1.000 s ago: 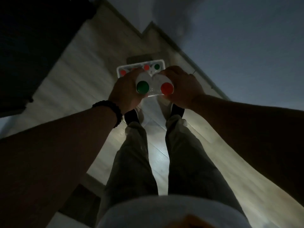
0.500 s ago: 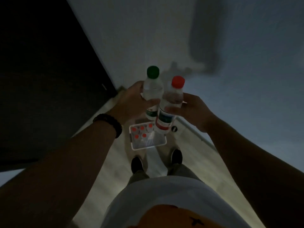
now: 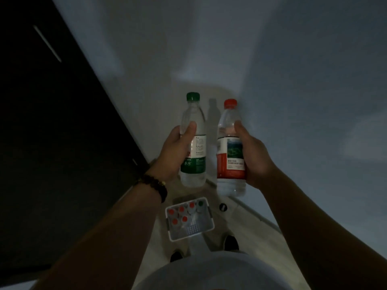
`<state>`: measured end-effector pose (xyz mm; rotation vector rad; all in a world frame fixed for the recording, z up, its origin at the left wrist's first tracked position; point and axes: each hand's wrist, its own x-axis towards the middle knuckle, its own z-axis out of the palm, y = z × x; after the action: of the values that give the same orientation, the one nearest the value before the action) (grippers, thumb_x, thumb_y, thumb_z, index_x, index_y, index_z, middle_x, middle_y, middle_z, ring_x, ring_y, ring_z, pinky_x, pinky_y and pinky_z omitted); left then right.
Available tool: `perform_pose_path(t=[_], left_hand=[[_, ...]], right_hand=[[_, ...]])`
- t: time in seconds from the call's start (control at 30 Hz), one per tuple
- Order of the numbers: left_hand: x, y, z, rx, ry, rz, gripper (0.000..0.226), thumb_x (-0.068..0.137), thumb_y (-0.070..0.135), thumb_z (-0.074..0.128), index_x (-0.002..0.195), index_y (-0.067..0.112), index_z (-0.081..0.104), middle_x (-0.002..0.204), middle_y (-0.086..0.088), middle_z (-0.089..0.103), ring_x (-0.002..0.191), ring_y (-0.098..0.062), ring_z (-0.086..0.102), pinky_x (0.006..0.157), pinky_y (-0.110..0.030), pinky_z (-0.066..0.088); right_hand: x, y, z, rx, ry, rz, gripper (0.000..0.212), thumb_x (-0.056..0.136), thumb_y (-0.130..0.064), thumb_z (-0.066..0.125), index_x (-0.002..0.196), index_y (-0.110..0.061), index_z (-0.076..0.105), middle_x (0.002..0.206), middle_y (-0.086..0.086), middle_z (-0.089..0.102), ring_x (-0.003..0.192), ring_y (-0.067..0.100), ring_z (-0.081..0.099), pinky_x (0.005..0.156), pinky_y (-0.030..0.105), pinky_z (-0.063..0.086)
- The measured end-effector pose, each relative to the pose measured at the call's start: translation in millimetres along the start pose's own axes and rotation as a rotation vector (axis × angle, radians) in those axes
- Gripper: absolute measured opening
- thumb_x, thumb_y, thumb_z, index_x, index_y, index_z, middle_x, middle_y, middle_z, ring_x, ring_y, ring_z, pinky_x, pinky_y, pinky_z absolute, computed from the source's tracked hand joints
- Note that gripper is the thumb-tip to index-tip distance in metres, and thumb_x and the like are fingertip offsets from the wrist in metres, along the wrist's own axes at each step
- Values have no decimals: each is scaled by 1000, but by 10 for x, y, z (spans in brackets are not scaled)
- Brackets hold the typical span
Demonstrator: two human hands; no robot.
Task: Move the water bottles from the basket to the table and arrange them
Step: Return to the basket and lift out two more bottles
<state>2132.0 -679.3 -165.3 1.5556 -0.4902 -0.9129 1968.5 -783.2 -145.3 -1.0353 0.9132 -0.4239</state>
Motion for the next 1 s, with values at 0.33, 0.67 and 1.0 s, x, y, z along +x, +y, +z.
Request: perform_pose_path(t=[0.33,0.67,1.0], left_hand=[[8,214,603,104,-39,-128,65,96,74,38,109,21,73,98,-9,79,94,-28,76,88,-45,62],[58,232,1015,-73,-86,-275,56,87,51,75,117,4,68,91,-16,75,82,-33,73,67,-38,61],[128,147,957,-96,-273,-438,57,86,51,77,112,2,65,86,-20,69,69,-33,68,80,-48,59]], right_hand=[[6,-172,-485,-134,71,40,63,97,-67,48,119,-10,60,100,25,74,81,38,74,86,58,60],[35,-307,-798,-279,57,-55,47,94,-57,62,101,-11,68,77,6,77,64,23,74,67,38,64],[-157,-77,-670,-261,287,18,52,88,-63,68,108,-15,64,90,12,77,76,31,77,75,54,64]])
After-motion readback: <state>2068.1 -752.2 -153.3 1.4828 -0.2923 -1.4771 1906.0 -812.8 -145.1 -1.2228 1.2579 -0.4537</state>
